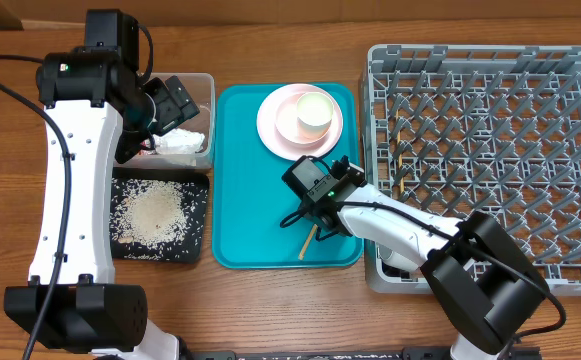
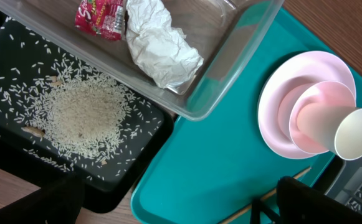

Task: Sort waste into correct bins and load items into the dishwasher
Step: 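Lower the right gripper and pinch the second chopstick, then carry the second chopstick with the right gripper into the rack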

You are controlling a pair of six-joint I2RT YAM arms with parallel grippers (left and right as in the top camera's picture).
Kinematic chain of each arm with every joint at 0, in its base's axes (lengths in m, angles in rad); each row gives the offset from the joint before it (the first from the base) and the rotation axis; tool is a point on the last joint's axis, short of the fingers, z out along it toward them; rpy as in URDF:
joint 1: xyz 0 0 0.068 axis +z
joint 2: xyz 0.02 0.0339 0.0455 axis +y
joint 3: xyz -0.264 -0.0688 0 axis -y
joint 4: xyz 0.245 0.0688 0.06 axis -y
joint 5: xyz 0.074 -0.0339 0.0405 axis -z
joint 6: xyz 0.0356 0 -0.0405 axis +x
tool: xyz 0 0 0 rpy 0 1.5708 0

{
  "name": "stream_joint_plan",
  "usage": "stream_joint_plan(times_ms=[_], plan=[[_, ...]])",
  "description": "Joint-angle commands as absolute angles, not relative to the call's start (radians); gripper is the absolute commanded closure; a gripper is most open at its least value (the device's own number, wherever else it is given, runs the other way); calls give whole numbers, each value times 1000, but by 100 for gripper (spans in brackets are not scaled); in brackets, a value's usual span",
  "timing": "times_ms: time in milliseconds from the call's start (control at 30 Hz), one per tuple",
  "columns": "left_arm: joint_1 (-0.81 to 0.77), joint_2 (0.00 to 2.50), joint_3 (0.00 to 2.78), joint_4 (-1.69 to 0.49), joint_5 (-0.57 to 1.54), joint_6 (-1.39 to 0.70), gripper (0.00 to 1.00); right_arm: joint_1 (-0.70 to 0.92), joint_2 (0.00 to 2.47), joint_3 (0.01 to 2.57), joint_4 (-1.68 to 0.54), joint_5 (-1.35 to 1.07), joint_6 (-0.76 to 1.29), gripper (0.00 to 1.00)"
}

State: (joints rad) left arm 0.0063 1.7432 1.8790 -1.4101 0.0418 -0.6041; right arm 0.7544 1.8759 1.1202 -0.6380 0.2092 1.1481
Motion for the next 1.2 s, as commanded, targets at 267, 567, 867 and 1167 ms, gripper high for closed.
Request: stream_joint_plan(times_ms=[267, 567, 867, 1167], plan=[[-1, 1736, 1893, -1410, 42, -606, 0, 742, 1860, 1168, -688, 184, 1152, 96], [-1, 1736, 1893, -1410, 42, -606, 0, 723, 1772, 1280, -842, 162, 1004, 96], [-1, 1736, 1893, -1410, 42, -606, 0, 719, 1638, 1382, -984, 156, 843, 96], [-1, 1736, 1893, -1410, 42, -606, 0, 655, 1546, 1388, -1046, 157, 607, 96]])
